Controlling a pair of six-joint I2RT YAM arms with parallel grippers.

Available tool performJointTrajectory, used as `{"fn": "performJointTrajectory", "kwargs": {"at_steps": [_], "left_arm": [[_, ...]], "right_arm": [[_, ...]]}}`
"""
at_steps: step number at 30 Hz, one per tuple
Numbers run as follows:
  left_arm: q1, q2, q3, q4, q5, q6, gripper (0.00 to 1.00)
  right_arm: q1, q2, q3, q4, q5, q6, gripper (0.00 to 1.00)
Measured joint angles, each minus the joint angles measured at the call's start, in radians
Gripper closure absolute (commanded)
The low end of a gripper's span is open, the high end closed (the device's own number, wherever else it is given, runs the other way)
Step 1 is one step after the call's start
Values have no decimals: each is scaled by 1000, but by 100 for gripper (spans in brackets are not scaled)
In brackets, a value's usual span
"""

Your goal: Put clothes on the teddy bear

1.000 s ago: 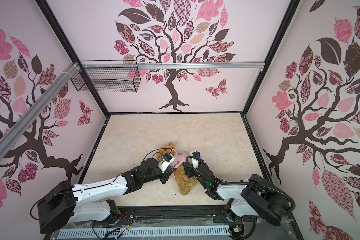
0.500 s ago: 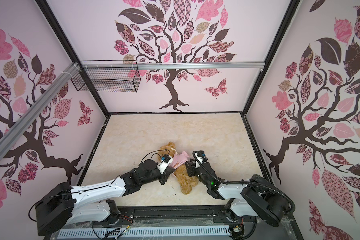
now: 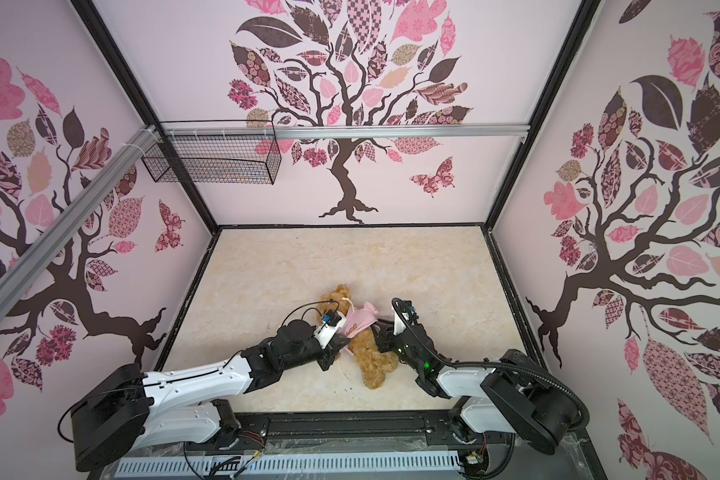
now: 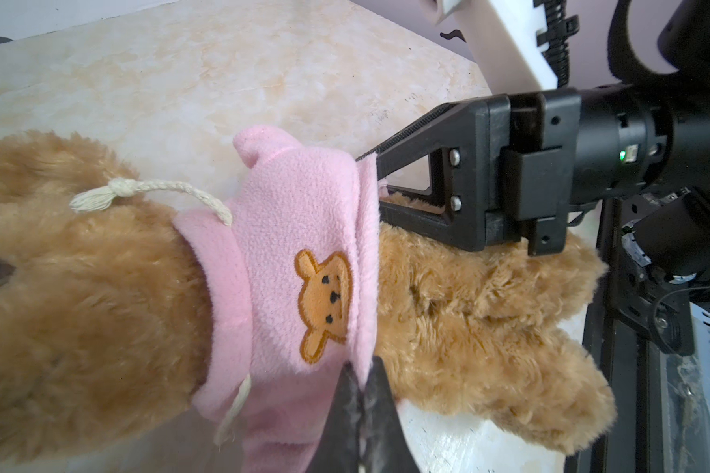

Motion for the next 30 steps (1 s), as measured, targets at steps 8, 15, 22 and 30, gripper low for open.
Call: {"fn": "performJointTrajectory", "kwargs": {"at_steps": [8,15,22,30], "left_arm": [[-12,32,18,-13,-76,41,72],[-49,142,137,-73,-166,126,49],[-116,166,162,-93,-217,153,37],[-148,285,249,-141,-360,167,49]], "right_arm": [[-27,0,13,-5,-61,-8,88],[-14,0,24,-13,-66,-8,88],[-7,0,32,-34,-66,-7,88],[-1,0,32,-49,-64,-4,87]]}}
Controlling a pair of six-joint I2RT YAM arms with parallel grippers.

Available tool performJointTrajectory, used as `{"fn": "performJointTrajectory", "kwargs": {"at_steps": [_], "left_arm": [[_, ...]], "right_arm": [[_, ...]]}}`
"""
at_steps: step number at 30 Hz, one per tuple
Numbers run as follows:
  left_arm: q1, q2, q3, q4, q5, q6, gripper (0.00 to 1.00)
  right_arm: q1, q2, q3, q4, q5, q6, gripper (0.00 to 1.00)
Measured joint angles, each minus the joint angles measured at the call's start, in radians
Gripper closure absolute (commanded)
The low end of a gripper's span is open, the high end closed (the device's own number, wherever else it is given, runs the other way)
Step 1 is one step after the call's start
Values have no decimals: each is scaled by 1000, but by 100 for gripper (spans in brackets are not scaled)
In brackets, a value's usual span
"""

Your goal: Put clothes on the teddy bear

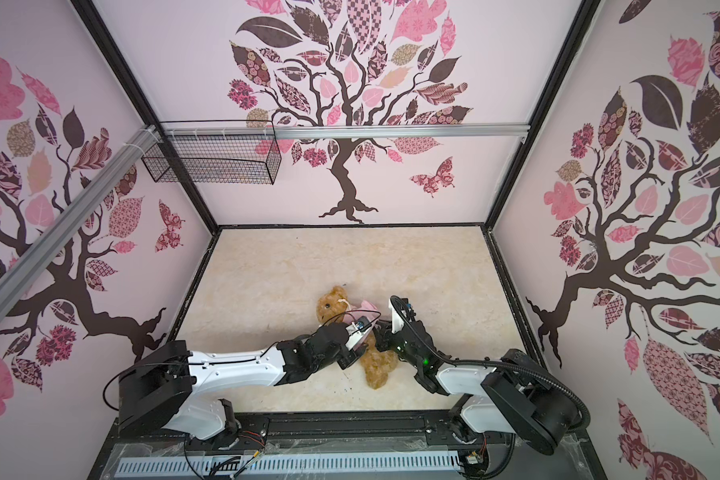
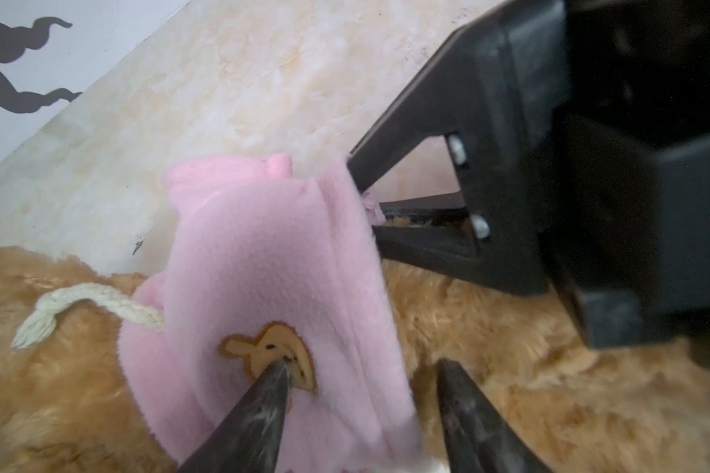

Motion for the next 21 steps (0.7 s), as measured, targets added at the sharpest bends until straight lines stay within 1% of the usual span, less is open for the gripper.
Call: {"fn": "performJointTrajectory", "kwargs": {"at_steps": [3,4,6,7,8,11,14,17,21], "left_arm": [[-2,24,18,-6,-39,7,67],[-2,26,19,-9,-47,13,74],[-3,26,20,-8,-51,7,88],[-3,24,19,-7,-50,8,99],[-2,21,19,-5,-45,11,100],[3,-9,13,3,-17,-7,100],[13,-48,11,18,35,-26,100],[23,-72,11,26,83,-38,100],[26,-74,0,43,150,-43,100]], "right_arm": [[0,0,0,-9,5,-1,85],[0,0,0,-10,6,-3,84],[0,0,0,-11,9,-10,79],[0,0,0,-12,11,-19,74],[1,-2,-1,-13,14,-34,68],[6,-16,-16,-1,14,-83,51],[25,-31,-31,11,7,-148,38],[42,-31,-47,30,21,-185,33],[45,-21,-61,46,40,-199,30]]}}
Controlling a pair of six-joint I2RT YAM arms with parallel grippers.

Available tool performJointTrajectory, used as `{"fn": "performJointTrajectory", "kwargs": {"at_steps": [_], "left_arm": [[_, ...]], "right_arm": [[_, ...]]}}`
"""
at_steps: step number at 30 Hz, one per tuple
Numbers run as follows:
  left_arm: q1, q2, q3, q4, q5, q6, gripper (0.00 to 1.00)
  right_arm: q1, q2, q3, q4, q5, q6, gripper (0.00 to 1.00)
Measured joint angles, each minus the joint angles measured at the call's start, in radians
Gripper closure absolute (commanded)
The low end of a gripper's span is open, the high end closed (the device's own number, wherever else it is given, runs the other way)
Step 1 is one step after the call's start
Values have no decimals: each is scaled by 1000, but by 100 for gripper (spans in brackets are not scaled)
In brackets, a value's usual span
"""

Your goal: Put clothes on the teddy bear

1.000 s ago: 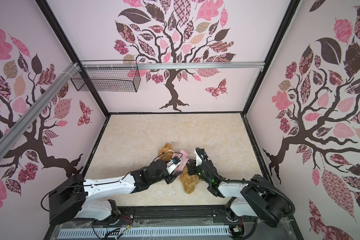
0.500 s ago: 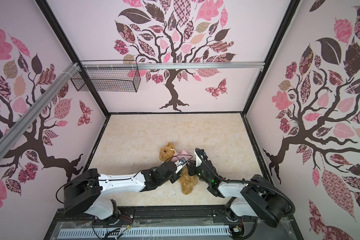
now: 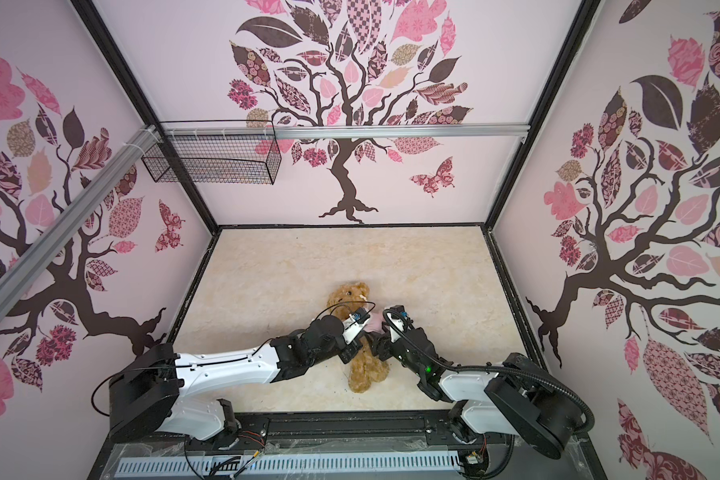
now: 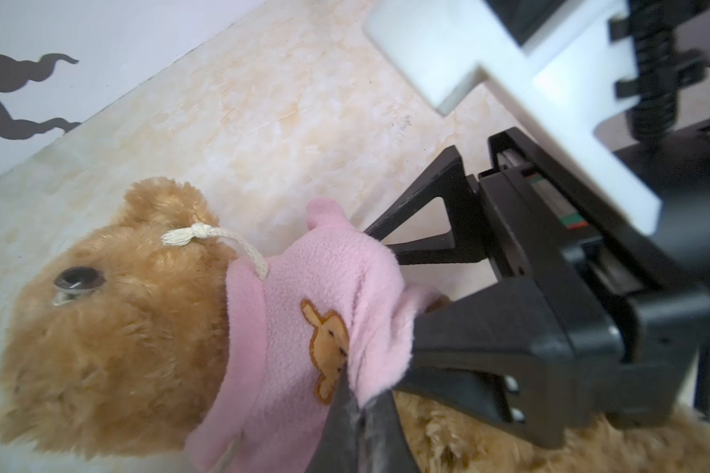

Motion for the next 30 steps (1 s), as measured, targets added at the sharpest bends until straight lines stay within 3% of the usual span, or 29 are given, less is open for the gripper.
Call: {"fn": "performJointTrajectory", "kwargs": {"at_steps": [6,11,20,30], "left_arm": [[7,-30,-52,36,103,-5,100],[11,-89,-134,112,155,-25,100],[9,-164,-271,260,166,-57,100],[4,-128,-319,378,174,-55,100]], "right_arm": [[9,38,1,66,37,33,29],[0,40,3,103,29,88,39],[-89,66,7,121,-87,248,41],[-152,76,8,113,-196,378,39]]}}
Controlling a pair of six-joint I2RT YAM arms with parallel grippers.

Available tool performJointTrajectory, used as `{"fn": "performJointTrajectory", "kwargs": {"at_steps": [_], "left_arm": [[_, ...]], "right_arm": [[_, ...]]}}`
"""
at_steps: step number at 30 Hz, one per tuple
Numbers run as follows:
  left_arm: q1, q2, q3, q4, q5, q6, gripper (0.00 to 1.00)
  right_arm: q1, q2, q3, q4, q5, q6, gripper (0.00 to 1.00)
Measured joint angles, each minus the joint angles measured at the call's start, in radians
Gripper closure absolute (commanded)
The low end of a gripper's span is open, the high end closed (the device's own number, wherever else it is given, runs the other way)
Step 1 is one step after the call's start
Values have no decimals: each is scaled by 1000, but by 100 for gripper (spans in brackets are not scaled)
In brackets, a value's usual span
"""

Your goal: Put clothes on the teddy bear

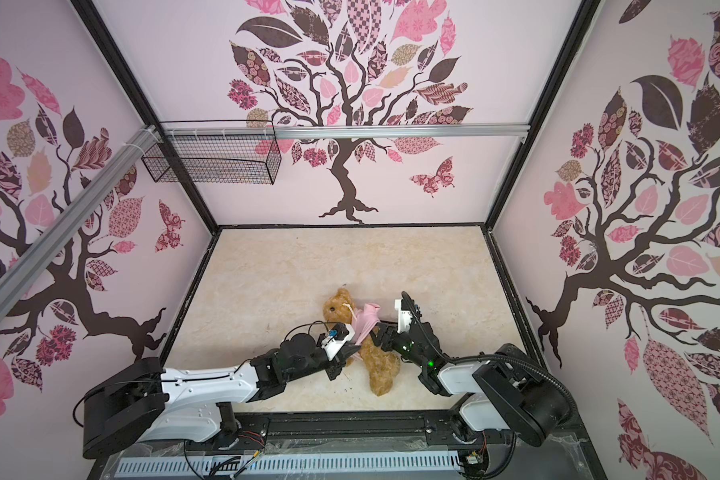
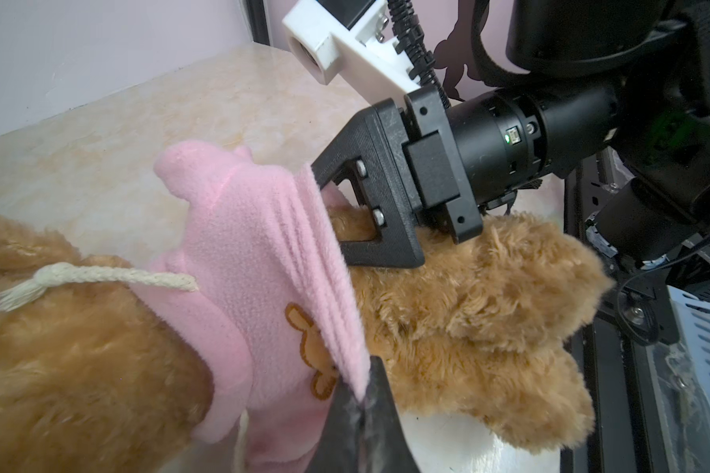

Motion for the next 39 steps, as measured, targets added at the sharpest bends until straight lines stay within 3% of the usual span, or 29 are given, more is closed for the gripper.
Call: {"fn": "performJointTrajectory", "kwargs": {"at_steps": [7,13,20,21,23,26,30,39], "left_arm": [[-2,29,-18,58,7,2,100],[-7,70,-26,79,27,8,100],[-24,127,24,44,-14,7,100],[-28,145,43,36,-23,9,98],[-34,188,83,20,-42,15,82],[-43,218,118,-21,-41,18,65],[-56,163,119,-91,-28,-2,49],[-29,-376,137,-371,-58,13,28]], "right_arm": [[-106,9,5,0,-129,80,40],[-128,66,21,37,-172,127,44],[-159,132,55,140,-283,94,64],[-166,141,56,161,-294,87,66],[-180,164,64,194,-324,65,72],[-192,187,84,227,-360,25,79],[-201,189,103,254,-412,-57,85],[-201,107,108,146,-571,-288,92]]}}
